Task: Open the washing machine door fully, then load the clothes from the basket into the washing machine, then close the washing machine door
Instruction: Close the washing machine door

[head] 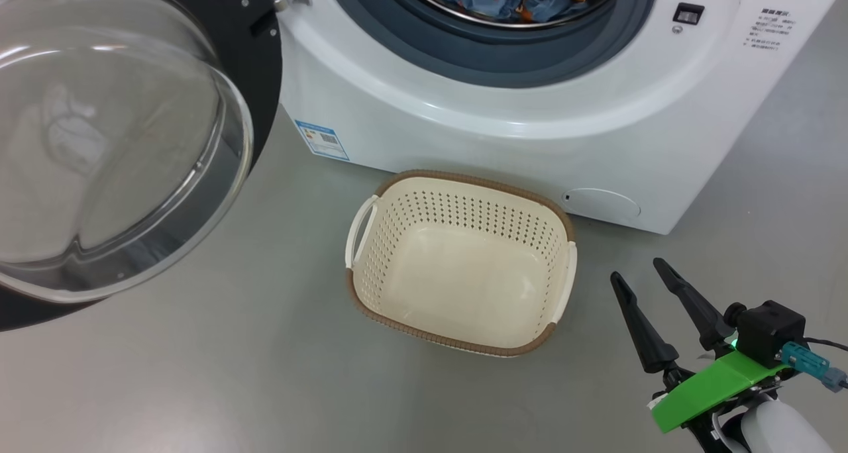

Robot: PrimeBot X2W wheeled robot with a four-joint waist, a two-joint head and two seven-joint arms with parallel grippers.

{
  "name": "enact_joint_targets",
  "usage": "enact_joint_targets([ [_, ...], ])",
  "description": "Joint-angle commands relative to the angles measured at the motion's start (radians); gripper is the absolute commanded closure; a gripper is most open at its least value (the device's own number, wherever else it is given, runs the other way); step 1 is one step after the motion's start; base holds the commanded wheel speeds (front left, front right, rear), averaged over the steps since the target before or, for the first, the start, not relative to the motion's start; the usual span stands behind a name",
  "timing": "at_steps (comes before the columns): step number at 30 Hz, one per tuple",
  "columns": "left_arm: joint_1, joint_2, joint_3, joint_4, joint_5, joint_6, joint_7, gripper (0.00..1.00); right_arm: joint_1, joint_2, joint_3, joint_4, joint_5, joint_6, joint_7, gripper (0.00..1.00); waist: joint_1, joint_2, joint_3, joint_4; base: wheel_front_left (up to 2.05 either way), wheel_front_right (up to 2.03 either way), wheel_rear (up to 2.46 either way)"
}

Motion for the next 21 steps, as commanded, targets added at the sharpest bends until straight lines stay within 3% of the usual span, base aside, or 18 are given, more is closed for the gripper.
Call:
enact_joint_targets([
  [1,-0.021,0.113,0.007,0.025,-0.019,-0.005,0.046,1.0,-0.018,-0.009,0.024,-0.023,-0.009,0.002,-0.005,0.0,0.0,0.0,0.013,-0.006,0.0,0.0,0.0],
  [6,-0.029,0.187,-0.108,0.11,-0.061,-0.005,0.27,1.0,-0.021,-0.015,0.028,-0.022,-0.009,0.002,-0.005,0.0,0.0,0.0,0.018,-0.006,0.0,0.0,0.0],
  [15,-0.064,0.215,-0.203,0.198,-0.076,-0.005,0.414,1.0,-0.026,-0.032,0.04,-0.023,-0.01,0.002,-0.005,0.0,0.0,0.0,0.031,0.0,0.0,0.0,0.0],
  [21,-0.073,0.212,-0.222,0.233,-0.084,-0.006,0.449,1.0,-0.034,-0.039,0.052,-0.026,-0.011,0.002,-0.005,0.0,0.0,0.0,0.048,-0.009,0.0,0.0,0.0],
])
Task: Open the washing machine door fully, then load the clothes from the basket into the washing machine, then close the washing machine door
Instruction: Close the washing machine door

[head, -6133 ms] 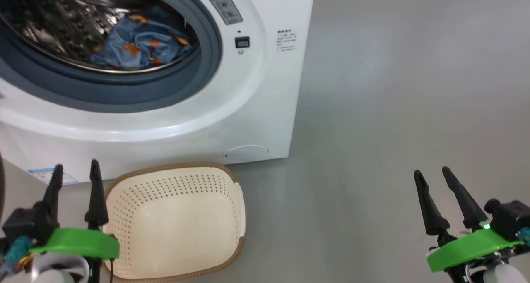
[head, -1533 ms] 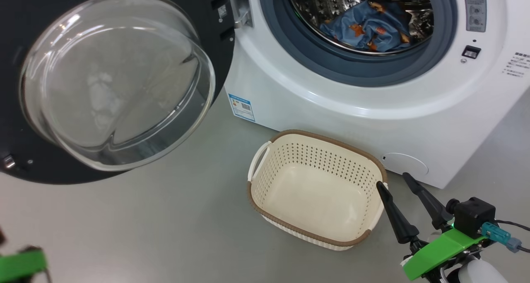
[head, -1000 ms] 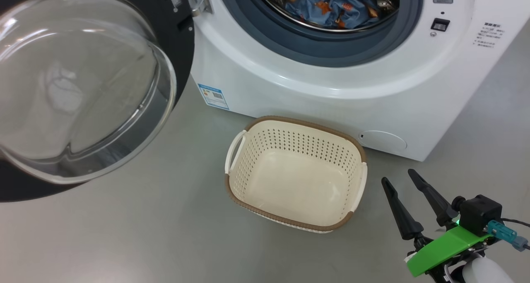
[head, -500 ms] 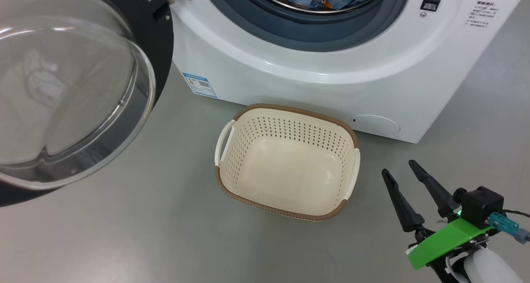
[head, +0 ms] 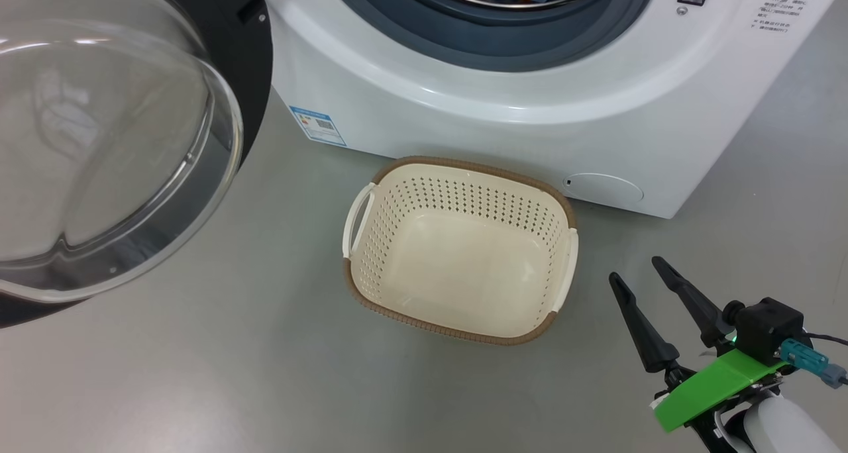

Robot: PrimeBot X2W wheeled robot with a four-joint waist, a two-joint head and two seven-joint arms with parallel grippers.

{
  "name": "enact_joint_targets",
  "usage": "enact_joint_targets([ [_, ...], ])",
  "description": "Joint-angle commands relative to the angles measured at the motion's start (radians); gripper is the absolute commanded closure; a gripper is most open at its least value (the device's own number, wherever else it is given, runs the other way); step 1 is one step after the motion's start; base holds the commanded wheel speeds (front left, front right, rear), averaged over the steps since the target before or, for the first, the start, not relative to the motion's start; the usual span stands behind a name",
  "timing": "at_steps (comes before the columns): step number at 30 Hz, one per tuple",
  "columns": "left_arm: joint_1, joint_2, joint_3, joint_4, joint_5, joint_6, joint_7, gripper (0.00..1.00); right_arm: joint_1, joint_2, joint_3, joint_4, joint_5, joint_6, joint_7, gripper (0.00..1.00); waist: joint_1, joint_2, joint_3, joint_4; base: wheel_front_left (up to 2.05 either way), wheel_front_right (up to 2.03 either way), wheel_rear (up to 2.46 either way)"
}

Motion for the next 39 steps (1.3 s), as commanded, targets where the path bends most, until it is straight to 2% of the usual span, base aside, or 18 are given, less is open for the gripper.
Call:
enact_joint_targets([
  [1,-0.019,0.081,0.02,-0.006,-0.002,-0.006,0.009,1.0,-0.023,-0.009,0.025,-0.025,-0.012,0.002,-0.005,0.0,0.0,0.0,0.008,-0.005,0.0,0.0,0.0],
  [14,0.005,0.069,0.004,0.001,-0.025,-0.006,0.062,1.0,-0.036,-0.018,0.032,-0.026,-0.013,0.002,-0.005,0.0,0.0,0.0,0.033,-0.012,0.0,0.0,0.0],
  [30,0.071,0.066,-0.039,-0.1,-0.107,-0.006,0.27,1.0,-0.025,0.006,0.024,-0.019,-0.015,0.002,-0.005,0.0,0.0,0.0,0.001,0.008,0.0,0.0,0.0],
  [39,0.112,0.062,-0.04,-0.178,-0.156,-0.006,0.34,1.0,-0.022,0.014,0.023,-0.02,-0.012,0.002,-0.005,0.0,0.0,0.0,-0.017,0.013,0.0,0.0,0.0],
])
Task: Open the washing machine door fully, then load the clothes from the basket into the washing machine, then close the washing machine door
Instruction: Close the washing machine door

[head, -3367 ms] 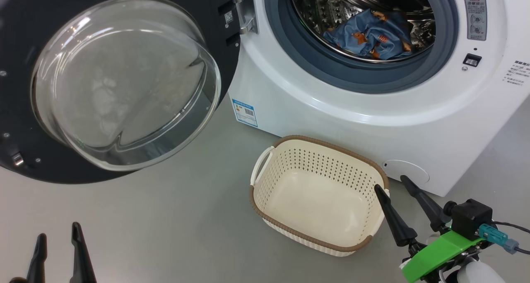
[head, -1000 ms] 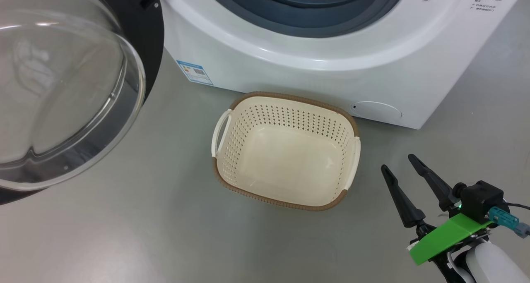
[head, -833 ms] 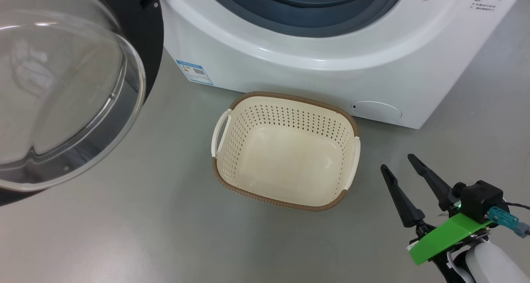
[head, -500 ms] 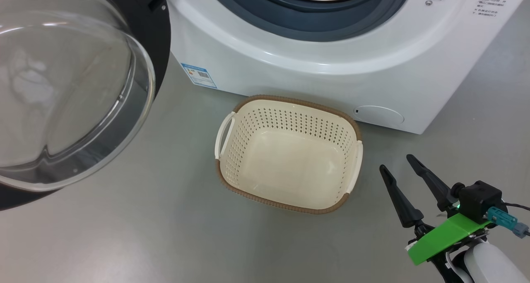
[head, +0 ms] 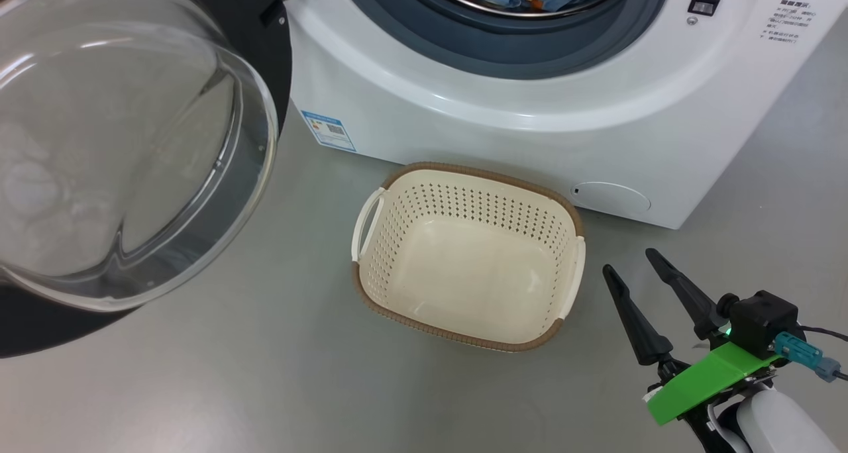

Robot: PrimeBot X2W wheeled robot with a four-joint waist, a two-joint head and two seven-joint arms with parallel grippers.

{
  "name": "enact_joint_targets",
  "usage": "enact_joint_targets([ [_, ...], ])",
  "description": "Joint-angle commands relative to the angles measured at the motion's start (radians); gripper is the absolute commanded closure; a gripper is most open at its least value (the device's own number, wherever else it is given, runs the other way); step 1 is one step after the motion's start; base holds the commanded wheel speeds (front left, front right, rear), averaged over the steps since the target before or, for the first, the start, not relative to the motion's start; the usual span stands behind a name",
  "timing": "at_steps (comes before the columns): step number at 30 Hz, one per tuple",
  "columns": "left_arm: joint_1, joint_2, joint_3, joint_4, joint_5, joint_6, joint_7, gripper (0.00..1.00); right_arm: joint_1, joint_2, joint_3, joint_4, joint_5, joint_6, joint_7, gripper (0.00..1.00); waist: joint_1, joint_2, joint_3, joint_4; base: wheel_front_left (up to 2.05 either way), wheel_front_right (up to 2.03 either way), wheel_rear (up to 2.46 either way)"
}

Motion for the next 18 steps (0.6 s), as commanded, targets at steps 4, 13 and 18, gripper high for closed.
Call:
enact_joint_targets([
  [4,0.023,0.036,-0.003,-0.079,-0.029,-0.009,0.069,1.0,0.004,0.004,0.018,-0.02,-0.004,0.002,-0.005,0.0,0.0,0.0,-0.011,0.0,0.0,0.0,0.0],
  [13,0.064,0.038,-0.009,-0.169,-0.061,-0.009,0.123,1.0,0.01,0.009,0.012,-0.023,-0.003,0.002,-0.005,0.0,0.0,0.0,-0.017,0.0,0.0,0.0,0.0],
  [18,0.096,0.038,-0.013,-0.249,-0.085,-0.009,0.164,1.0,0.01,0.008,0.008,-0.026,-0.002,0.002,-0.005,0.0,0.0,0.0,-0.022,-0.001,0.0,0.0,0.0],
])
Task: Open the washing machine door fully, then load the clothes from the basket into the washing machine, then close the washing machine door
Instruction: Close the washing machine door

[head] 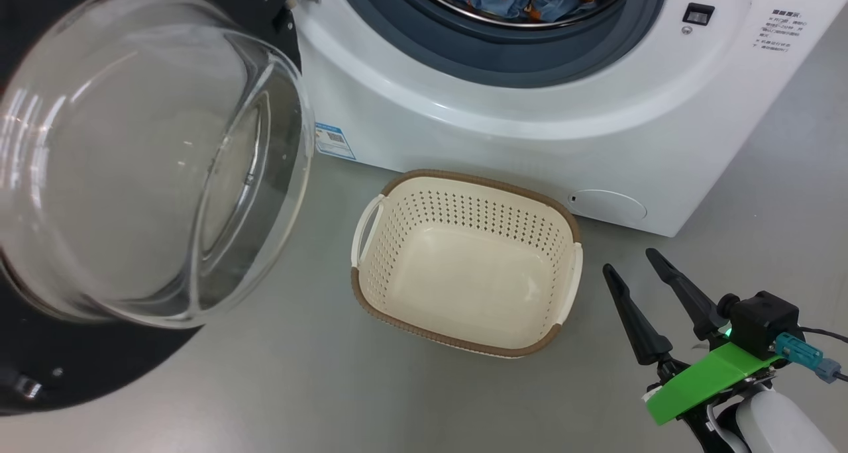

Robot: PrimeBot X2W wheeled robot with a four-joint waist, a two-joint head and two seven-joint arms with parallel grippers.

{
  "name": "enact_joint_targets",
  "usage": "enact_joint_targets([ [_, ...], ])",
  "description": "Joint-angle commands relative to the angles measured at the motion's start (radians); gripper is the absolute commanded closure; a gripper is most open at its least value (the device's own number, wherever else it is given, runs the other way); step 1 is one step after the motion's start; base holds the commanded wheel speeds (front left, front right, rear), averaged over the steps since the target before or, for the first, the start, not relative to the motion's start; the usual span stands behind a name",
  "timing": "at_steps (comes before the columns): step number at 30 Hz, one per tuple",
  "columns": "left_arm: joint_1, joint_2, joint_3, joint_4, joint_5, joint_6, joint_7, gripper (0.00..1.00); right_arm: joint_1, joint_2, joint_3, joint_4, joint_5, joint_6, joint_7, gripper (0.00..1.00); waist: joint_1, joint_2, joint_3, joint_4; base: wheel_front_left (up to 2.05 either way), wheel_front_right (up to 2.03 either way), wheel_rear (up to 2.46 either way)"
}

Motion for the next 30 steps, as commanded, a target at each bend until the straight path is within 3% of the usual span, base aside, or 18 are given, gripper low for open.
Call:
enact_joint_targets([
  [1,0.003,0.06,0.027,-0.03,-0.01,-0.01,0.015,1.0,0.008,-0.002,0.016,-0.025,-0.002,0.002,-0.005,0.0,0.0,0.0,-0.002,0.0,0.0,0.0,0.0],
  [15,0.099,0.045,-0.004,-0.32,-0.079,-0.01,0.165,1.0,0.024,0.006,0.008,-0.028,-0.004,0.002,-0.005,0.0,0.0,0.0,-0.03,-0.008,0.0,0.0,0.0],
  [30,0.108,-0.011,-0.087,-0.528,-0.101,-0.01,0.305,1.0,0.039,0.029,-0.025,-0.037,-0.008,0.002,-0.005,0.0,0.0,0.0,-0.065,-0.114,0.0,0.0,0.0],
])
